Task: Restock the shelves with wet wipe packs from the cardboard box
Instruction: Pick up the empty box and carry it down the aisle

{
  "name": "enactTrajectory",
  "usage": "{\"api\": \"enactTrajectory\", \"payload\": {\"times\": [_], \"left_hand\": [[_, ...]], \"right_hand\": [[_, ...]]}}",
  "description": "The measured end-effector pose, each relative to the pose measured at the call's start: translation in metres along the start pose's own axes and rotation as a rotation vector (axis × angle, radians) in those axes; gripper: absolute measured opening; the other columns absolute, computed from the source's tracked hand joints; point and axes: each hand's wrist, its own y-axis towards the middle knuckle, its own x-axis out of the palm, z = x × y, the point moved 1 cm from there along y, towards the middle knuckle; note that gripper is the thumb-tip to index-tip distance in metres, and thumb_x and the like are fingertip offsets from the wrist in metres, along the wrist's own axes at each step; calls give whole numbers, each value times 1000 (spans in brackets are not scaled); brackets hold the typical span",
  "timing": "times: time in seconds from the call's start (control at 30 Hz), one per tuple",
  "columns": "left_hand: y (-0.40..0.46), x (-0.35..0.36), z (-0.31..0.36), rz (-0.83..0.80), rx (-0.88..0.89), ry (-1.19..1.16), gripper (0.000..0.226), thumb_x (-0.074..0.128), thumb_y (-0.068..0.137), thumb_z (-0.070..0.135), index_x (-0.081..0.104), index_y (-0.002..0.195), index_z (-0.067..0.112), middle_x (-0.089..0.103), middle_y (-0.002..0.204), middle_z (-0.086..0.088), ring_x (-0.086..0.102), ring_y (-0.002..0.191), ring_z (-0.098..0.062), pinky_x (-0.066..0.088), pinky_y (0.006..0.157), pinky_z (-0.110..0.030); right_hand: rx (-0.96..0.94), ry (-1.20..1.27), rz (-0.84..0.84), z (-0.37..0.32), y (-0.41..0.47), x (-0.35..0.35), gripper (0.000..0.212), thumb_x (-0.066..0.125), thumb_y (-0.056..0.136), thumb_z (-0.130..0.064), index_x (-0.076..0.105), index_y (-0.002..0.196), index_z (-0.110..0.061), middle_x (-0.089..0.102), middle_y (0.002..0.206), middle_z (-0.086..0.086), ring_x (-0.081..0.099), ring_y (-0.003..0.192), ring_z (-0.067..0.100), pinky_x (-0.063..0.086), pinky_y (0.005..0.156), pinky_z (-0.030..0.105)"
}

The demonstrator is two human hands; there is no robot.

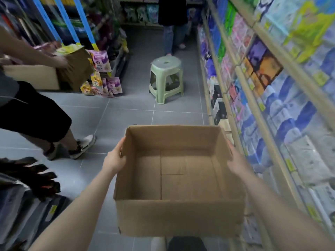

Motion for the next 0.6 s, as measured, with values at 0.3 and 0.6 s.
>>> {"api": "enactTrajectory", "payload": {"times": [0.3,0.6], "left_hand": [[205,-2,54,-13,18,-11,89,49,80,6,10,137,63,63,103,-5,64,76,-26,56,67,-40],[403,-18,126,75,-69,-19,84,48,81,5,16,142,54,62,118,-13,62,98,-34,53,80,-41]], "right_hand": [[-34,-4,10,-59,202,-25,95,44,82,9,6,145,-51,64,104,22,48,46,21,34,41,27],[-57,0,-34,-136,435,-64,98,42,82,13,4,144,-52,59,87,9,44,45,21,35,41,28]]}}
